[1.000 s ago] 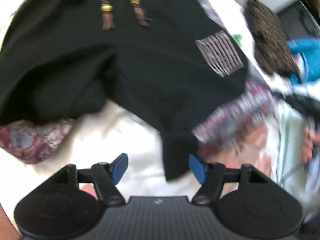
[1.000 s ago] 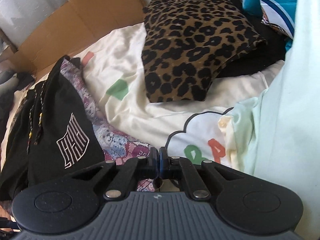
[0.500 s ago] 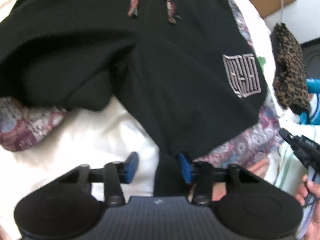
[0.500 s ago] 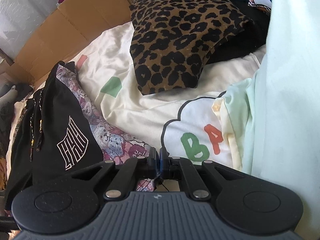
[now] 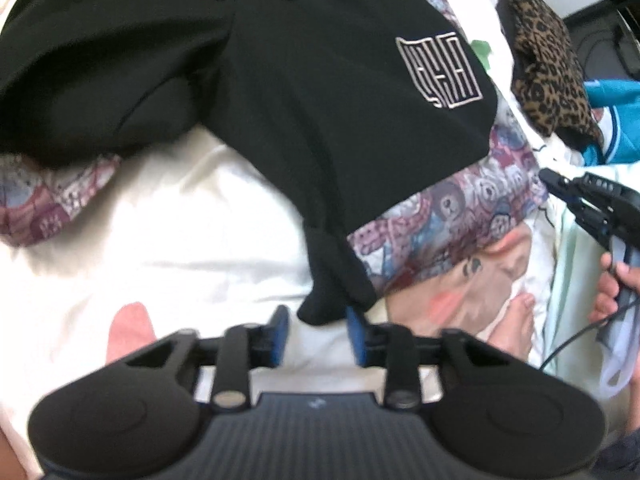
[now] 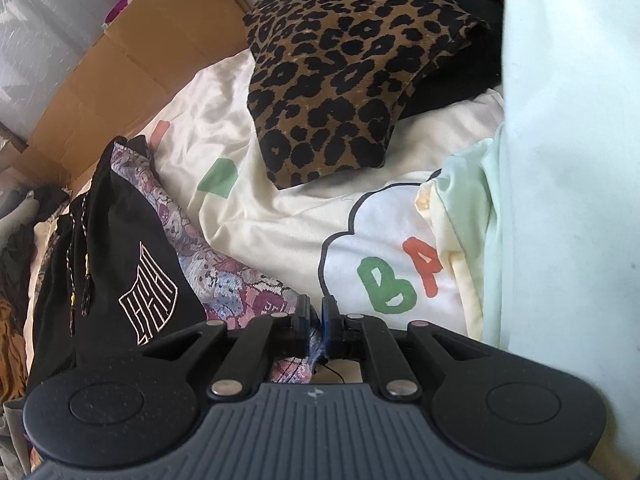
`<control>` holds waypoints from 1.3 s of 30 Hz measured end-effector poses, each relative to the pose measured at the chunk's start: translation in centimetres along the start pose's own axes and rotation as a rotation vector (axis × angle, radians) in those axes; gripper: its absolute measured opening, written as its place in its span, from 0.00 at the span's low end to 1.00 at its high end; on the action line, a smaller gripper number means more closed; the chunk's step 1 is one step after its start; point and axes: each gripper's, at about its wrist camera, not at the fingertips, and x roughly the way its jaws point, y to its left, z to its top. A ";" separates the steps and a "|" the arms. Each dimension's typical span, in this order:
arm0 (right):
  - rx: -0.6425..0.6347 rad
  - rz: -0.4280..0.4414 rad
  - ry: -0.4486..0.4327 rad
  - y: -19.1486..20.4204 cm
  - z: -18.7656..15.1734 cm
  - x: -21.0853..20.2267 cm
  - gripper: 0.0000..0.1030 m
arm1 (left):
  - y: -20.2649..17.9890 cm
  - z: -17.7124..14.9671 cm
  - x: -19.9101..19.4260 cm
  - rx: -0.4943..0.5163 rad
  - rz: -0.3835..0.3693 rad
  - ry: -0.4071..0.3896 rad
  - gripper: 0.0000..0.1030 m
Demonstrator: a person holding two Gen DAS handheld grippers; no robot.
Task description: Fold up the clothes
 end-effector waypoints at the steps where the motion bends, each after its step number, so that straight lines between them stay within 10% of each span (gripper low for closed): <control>1: 0.006 0.001 -0.001 -0.1 0.0 0.0 0.18 | -0.2 0.2 0.2 0.015 0.015 -0.007 0.57; 3: 0.002 0.007 -0.009 -0.1 0.0 -0.2 0.43 | -0.6 0.3 0.5 0.051 0.026 -0.015 0.59; 11: 0.004 0.028 -0.023 -0.4 0.3 -0.5 0.45 | -1.5 0.7 1.4 0.072 -0.003 -0.004 0.09; 39: -0.084 0.208 0.167 3.7 -3.6 1.8 0.43 | 3.3 4.1 -3.6 -0.053 0.271 -0.129 0.03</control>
